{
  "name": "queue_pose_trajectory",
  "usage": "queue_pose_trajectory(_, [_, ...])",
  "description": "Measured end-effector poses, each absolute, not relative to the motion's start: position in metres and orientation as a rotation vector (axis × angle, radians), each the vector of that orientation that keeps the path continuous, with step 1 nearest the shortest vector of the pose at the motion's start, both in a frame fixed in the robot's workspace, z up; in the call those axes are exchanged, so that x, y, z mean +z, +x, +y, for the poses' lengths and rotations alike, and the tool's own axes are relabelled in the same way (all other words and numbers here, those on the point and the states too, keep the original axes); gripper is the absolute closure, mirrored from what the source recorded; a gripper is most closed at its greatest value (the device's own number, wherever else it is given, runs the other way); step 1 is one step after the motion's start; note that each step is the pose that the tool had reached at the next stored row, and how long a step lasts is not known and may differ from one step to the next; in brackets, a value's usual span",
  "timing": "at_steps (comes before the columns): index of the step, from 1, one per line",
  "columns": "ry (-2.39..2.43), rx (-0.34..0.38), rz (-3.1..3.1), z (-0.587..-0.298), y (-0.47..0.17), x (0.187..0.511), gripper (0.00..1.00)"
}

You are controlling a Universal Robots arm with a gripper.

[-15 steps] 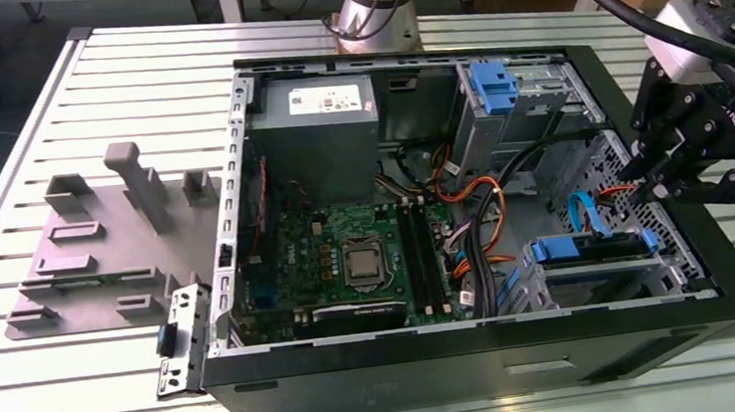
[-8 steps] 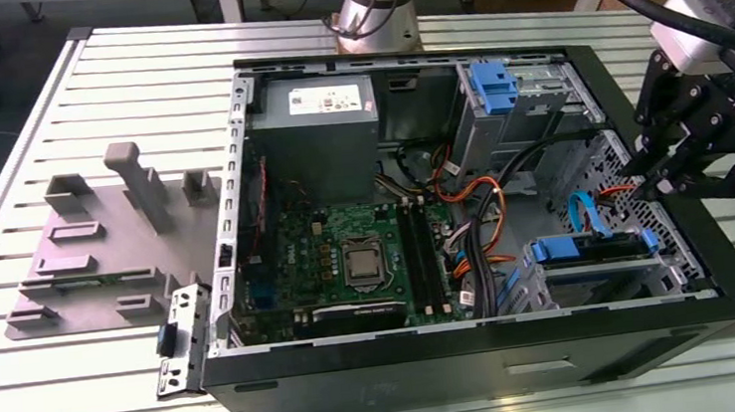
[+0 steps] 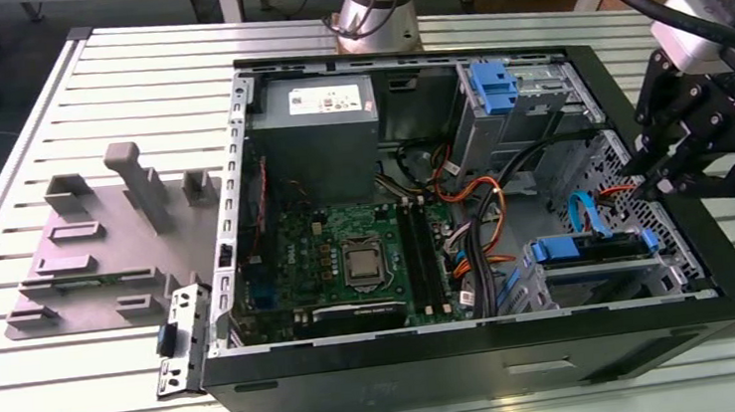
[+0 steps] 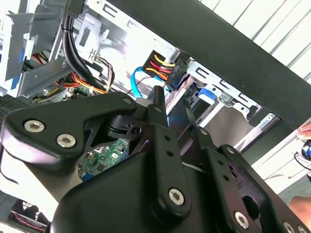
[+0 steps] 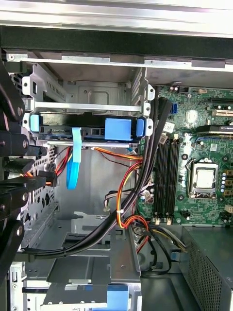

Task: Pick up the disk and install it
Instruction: 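Insert the second disk wire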

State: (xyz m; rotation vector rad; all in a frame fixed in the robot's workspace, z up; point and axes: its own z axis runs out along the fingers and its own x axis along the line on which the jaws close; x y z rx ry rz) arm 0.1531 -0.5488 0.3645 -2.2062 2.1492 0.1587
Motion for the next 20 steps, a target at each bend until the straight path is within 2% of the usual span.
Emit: queue_pose_trajectory(20, [-2.226,0.148,2.170,-0.546,0.169,0.353,0.69])
